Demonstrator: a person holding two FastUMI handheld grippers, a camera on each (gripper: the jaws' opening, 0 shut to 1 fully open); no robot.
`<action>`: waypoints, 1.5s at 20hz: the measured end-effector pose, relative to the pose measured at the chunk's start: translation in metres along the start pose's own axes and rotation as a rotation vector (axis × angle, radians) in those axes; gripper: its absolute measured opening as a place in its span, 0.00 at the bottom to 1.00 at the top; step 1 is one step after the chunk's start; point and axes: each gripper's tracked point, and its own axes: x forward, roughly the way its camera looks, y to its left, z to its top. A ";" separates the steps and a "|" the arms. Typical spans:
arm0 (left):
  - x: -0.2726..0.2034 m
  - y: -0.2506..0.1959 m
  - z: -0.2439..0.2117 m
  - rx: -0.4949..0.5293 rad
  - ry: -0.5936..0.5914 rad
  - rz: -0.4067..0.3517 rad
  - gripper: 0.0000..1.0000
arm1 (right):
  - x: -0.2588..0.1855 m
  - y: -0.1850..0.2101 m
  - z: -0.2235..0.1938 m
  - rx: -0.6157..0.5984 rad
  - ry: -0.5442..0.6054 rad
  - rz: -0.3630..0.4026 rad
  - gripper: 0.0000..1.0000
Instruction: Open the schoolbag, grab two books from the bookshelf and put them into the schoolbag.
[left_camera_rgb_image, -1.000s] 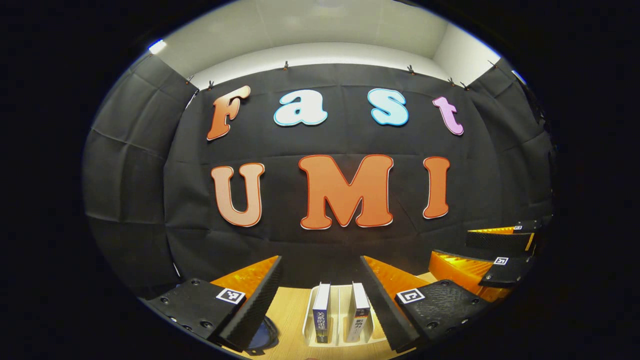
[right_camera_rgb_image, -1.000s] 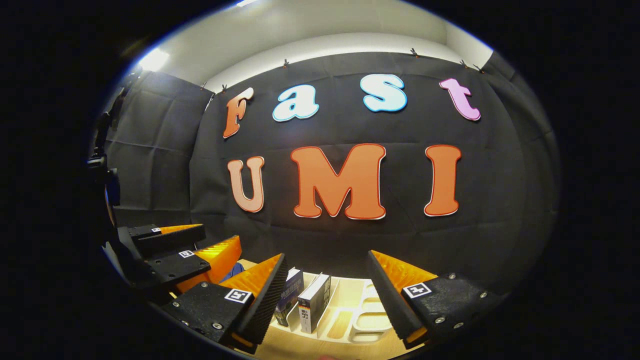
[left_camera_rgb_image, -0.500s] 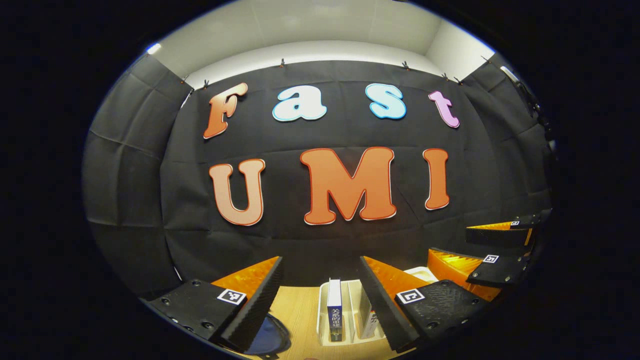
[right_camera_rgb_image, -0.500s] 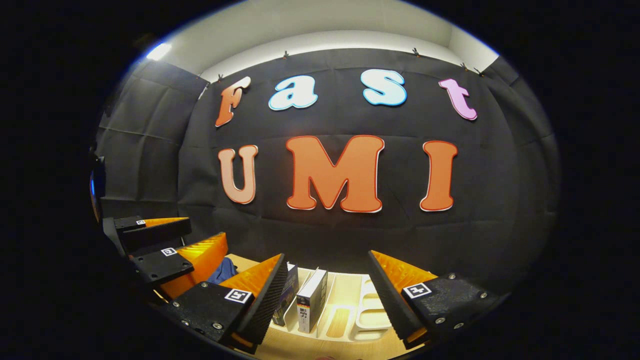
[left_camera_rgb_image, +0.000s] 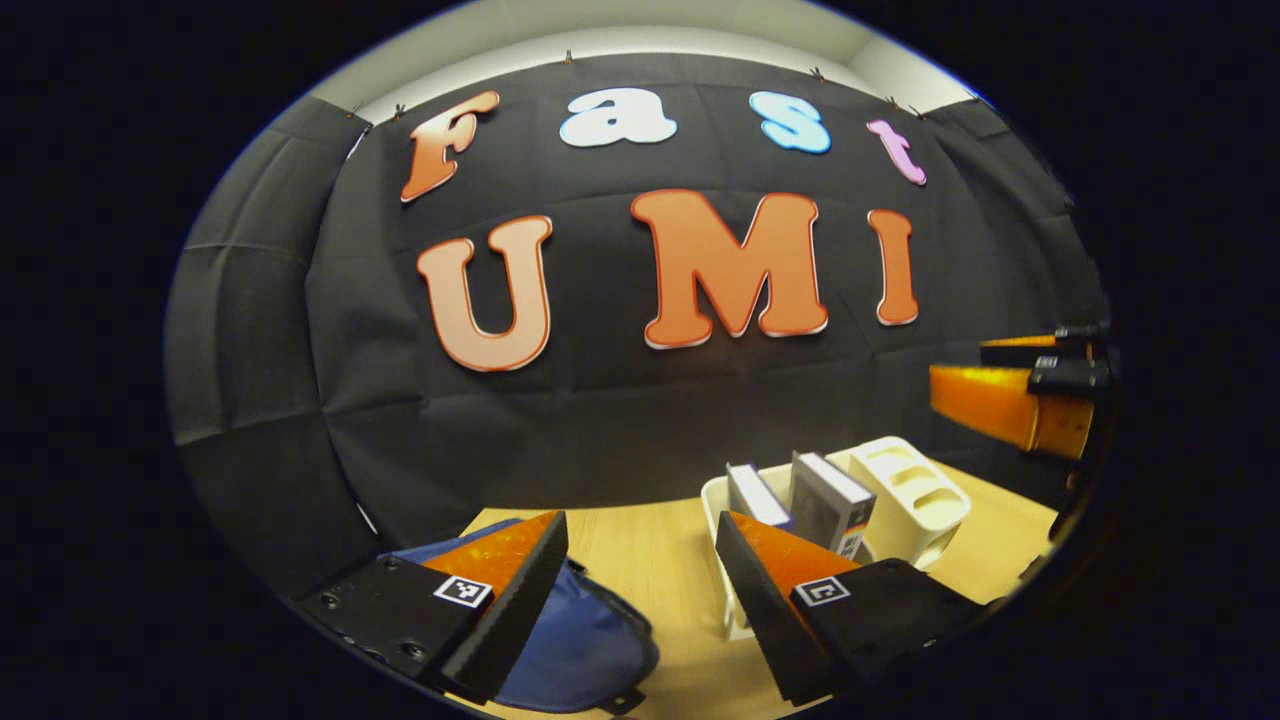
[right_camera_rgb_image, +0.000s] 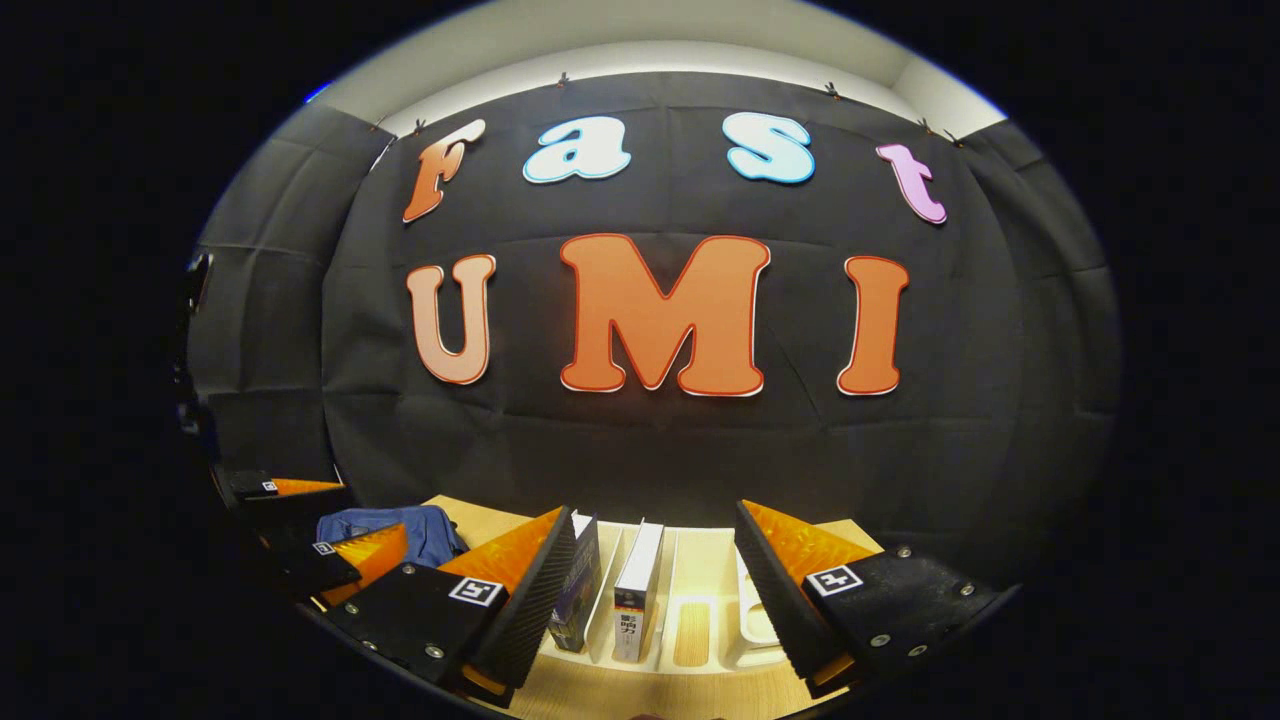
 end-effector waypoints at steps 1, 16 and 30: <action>0.003 0.005 -0.014 0.013 0.036 0.001 0.94 | 0.001 0.002 -0.002 -0.003 0.008 0.001 0.94; 0.010 0.018 -0.220 0.266 0.482 -0.112 0.99 | 0.008 -0.019 -0.006 -0.043 0.033 -0.082 0.94; -0.001 0.040 -0.286 0.443 0.649 -0.031 0.95 | 0.017 -0.023 -0.019 -0.078 0.071 -0.101 0.94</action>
